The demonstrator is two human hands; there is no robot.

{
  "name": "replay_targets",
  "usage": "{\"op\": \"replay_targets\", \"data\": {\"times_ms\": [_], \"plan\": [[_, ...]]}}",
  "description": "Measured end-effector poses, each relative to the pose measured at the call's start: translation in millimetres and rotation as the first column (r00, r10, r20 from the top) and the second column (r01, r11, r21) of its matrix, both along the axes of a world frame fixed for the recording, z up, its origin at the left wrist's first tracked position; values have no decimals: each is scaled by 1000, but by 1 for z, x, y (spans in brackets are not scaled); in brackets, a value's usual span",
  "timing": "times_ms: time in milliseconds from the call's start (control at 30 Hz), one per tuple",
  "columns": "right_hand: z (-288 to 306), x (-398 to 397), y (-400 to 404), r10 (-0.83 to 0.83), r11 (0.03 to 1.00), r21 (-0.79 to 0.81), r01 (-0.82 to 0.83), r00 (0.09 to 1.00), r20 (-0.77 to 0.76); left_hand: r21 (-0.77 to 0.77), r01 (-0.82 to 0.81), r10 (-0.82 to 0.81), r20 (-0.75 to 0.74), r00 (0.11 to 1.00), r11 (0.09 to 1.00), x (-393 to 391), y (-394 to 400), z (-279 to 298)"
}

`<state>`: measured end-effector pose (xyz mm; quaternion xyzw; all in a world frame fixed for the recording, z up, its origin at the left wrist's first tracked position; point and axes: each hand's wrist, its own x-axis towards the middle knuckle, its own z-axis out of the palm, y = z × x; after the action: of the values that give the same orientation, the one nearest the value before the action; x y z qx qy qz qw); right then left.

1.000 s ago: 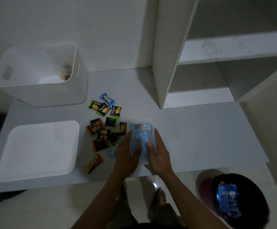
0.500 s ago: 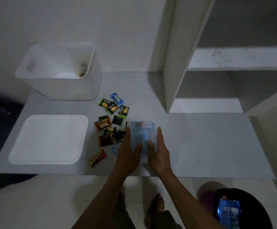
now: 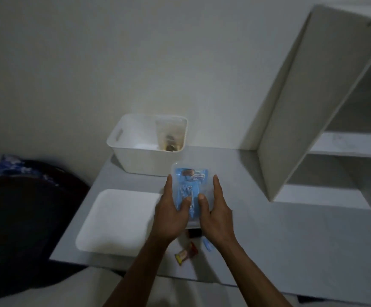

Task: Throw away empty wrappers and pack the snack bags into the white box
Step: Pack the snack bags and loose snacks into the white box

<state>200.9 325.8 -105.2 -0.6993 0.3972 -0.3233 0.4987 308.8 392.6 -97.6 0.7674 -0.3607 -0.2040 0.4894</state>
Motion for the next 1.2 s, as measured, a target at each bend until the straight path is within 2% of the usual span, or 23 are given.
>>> {"op": "replay_targets", "data": {"times_ms": [300,500,700,900,1200], "plan": [[49,143,31,1,996,-92,2,999,39,4,30,-30,44,999,1000,140,34,64],[75,211,-5,-46,992,-121,45,999,-6,-9,5,-5,-11,1000,1000,206,-1,95],[87,278,-57,-20,999,-48,21,999,30,32,-40,40,-4,999,999,278,-57,103],[57,338,-112,-23,999,38,23,1000,10,115,-20,26,-48,999,993,341,-115,79],[-10,373,-152,50,976,216,-21,991,-128,315,23,24,-144,989,949,392,-160,-20]]}}
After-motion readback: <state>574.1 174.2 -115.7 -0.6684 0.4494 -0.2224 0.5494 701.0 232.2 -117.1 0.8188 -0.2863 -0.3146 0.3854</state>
